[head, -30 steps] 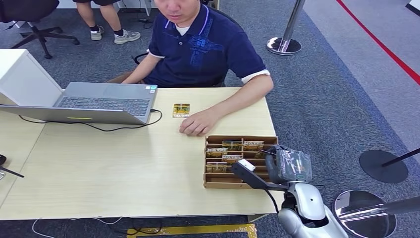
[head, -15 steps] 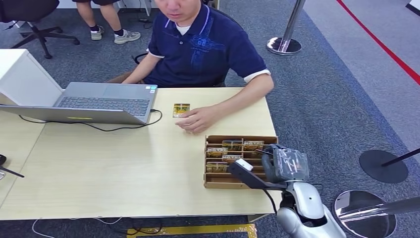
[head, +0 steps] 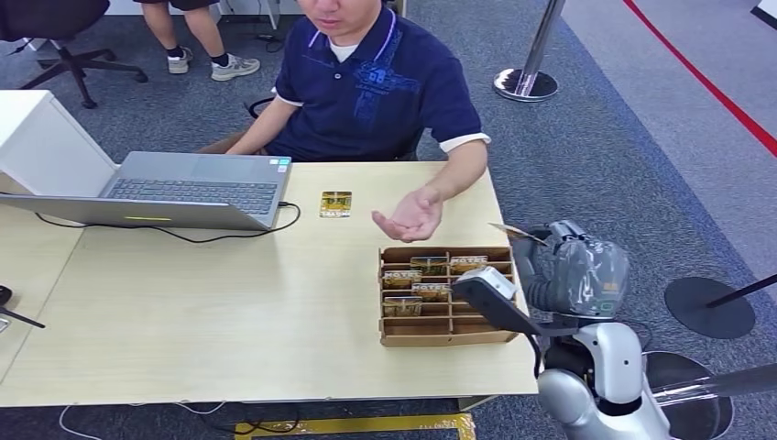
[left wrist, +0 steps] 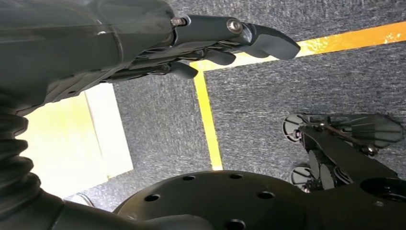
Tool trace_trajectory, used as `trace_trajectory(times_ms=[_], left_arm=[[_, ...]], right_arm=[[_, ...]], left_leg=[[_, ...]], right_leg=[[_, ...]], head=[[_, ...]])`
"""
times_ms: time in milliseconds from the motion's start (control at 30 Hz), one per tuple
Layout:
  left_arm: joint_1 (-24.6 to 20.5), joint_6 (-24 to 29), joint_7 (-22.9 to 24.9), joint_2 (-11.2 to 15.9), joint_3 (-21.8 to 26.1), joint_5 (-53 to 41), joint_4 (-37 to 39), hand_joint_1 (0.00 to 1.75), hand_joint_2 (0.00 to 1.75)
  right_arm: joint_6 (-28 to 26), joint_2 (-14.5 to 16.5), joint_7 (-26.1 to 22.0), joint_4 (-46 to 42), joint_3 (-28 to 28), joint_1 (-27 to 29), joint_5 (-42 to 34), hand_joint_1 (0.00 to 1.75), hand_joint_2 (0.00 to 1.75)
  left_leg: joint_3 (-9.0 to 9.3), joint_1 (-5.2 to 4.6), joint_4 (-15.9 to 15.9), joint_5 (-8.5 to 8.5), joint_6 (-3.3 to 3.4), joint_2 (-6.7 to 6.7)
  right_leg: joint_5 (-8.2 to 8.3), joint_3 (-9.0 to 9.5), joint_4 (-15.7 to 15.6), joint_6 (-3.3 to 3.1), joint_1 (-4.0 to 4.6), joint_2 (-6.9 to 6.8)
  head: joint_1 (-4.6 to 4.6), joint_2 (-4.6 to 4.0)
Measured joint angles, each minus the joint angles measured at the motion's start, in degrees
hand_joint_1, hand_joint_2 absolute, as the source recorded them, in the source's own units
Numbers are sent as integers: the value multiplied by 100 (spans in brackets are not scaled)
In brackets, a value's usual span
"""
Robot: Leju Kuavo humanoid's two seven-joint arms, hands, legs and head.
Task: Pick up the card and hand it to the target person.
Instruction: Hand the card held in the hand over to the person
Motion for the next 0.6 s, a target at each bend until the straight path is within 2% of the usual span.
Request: trace_trajectory(times_ms=[133, 433, 600], left_arm=[[1, 11, -7, -1, 4, -1, 0, 0, 175], [-7, 8, -5, -2, 2, -13, 0, 0, 175], [-19, -45, 29, 0, 1, -77, 0, 0, 175]], right_arm=[[-103, -58, -112, -224, -19, -139, -178, 161, 175], [104, -88, -127, -275, -4, -504, -405, 161, 175], [535, -84, -167, -140, 72, -724, -772, 161, 175]], left_leg=[[0, 0, 0, 0, 0, 0], [-2, 0, 0, 2, 3, 0], [-14, 0, -1, 2, 3, 0]], right_leg=[[1, 0, 0, 1, 0, 0], [1, 0, 0, 2, 0, -1], [2, -1, 0, 3, 0, 0]], head=[[-1, 0], [-1, 0], [-1, 0]])
